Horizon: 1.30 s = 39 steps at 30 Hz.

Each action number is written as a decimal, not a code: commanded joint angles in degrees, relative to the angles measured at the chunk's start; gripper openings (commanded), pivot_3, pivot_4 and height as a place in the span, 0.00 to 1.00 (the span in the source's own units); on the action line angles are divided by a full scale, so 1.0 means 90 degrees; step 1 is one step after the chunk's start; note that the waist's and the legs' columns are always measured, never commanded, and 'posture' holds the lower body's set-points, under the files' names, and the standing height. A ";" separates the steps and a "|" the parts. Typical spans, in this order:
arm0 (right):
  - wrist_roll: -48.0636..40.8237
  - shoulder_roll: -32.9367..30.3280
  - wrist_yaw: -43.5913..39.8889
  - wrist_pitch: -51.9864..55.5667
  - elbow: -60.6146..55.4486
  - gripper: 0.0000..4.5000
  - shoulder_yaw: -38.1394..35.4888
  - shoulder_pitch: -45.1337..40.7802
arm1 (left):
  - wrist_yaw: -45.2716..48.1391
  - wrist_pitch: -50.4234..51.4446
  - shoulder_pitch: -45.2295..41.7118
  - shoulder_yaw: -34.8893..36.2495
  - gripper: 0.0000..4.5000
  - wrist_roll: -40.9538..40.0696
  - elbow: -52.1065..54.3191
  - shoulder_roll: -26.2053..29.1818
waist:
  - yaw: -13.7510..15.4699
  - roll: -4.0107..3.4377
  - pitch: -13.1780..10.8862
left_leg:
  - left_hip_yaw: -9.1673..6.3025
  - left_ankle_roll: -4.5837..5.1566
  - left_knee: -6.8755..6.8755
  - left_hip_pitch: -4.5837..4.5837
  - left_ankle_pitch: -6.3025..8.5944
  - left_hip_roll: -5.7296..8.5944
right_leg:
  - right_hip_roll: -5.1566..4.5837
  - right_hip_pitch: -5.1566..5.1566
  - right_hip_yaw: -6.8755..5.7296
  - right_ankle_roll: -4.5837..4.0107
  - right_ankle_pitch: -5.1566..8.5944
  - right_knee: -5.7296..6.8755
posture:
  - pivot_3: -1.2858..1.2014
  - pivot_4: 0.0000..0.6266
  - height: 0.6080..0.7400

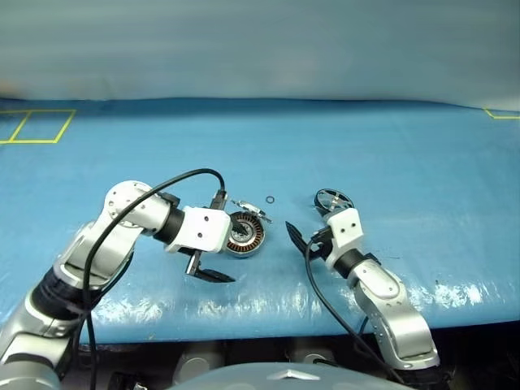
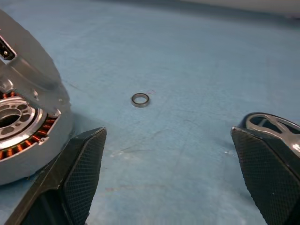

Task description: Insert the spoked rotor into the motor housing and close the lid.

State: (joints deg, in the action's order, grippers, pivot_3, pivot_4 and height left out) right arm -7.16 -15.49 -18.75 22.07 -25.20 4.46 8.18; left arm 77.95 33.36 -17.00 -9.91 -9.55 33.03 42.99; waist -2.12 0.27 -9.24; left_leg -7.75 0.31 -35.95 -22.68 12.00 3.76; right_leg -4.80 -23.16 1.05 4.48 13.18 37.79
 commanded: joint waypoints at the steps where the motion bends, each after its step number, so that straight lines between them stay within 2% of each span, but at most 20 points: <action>1: -0.0116 0.0004 0.0037 0.0184 -0.0369 1.00 -0.0110 -0.0208 | -0.0867 0.0302 0.0887 0.0736 0.99 -0.0366 0.0575 -0.0122 | 0.0005 0.0000 0.0000 | 0.0001 0.0000 0.0000 0.0001 0.0000 -0.0005 | 0.0003 0.0000 0.0001 -0.0001 0.0000 -0.0001 | 0.52 0.24 1.00; 7: -0.0079 0.0075 0.0071 0.0672 -0.0353 1.00 0.0093 -0.0749 | -0.2059 0.0133 0.2671 0.1164 0.99 -0.0605 0.1143 -0.0612 | 0.0071 0.0002 0.0000 | 0.0011 -0.0009 -0.0002 0.0003 0.0000 -0.0019 | 0.0013 -0.0003 0.0008 -0.0037 0.0012 -0.0001 | 0.52 0.24 1.00; 14: 0.0150 0.0109 0.0299 0.1425 0.0236 1.00 0.0208 -0.1782 | -0.3150 -0.1351 0.4054 0.1175 0.99 -0.0364 0.1059 -0.1318 | 0.0148 0.0003 0.0001 | 0.0025 -0.0016 -0.0003 -0.0002 0.0001 -0.0020 | 0.0007 -0.0009 0.0011 -0.0053 0.0005 -0.0007 | 0.52 0.24 1.00; 17: 0.0098 0.0085 0.0181 0.1655 0.0608 1.00 0.0265 -0.2280 | -0.3579 -0.1905 0.4325 0.1216 0.99 -0.0412 0.0857 -0.1740 | 0.0157 0.0002 0.0001 | 0.0029 -0.0016 -0.0003 -0.0003 0.0001 -0.0024 | 0.0009 -0.0014 0.0010 -0.0056 0.0003 -0.0007 | 0.52 0.24 1.00; 26: 0.0271 -0.0015 -0.0348 0.1369 0.2245 1.00 0.0657 -0.3216 | -0.3780 -0.3210 0.4826 0.0994 0.99 -0.0454 -0.0105 -0.2163 | 0.0130 0.0002 0.0001 | 0.0038 -0.0016 0.0002 -0.0014 0.0001 -0.0024 | 0.0010 -0.0027 0.0009 -0.0059 0.0003 -0.0010 | 0.52 0.24 1.00; 31: 0.0397 0.0150 -0.0442 0.0998 0.3057 1.00 0.0795 -0.3481 | -0.4055 -0.4123 0.4917 0.0920 0.99 -0.0215 -0.0788 -0.2433 | 0.0100 0.0002 0.0002 | 0.0036 -0.0016 0.0002 -0.0015 0.0001 -0.0025 | 0.0012 -0.0028 0.0008 -0.0060 0.0002 -0.0010 | 0.52 0.24 1.00; 39: 0.0365 0.0500 -0.0444 0.0808 0.3606 1.00 0.0739 -0.3710 | -0.4528 -0.4724 0.4893 0.0993 0.99 -0.0187 -0.1366 -0.2739 | 0.0083 0.0001 0.0001 | 0.0037 -0.0017 0.0002 -0.0014 0.0001 -0.0026 | 0.0014 -0.0029 0.0008 -0.0059 0.0000 -0.0009 | 0.52 0.24 1.00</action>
State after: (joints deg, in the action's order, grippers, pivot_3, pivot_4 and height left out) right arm -3.59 -11.56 -22.59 30.49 7.37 11.66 -24.14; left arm 37.82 -7.35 27.12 -1.15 -11.18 20.31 18.40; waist -1.38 0.28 -9.23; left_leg -7.43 0.17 -35.94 -22.81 12.01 3.53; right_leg -4.67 -23.42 1.12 3.95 13.18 37.72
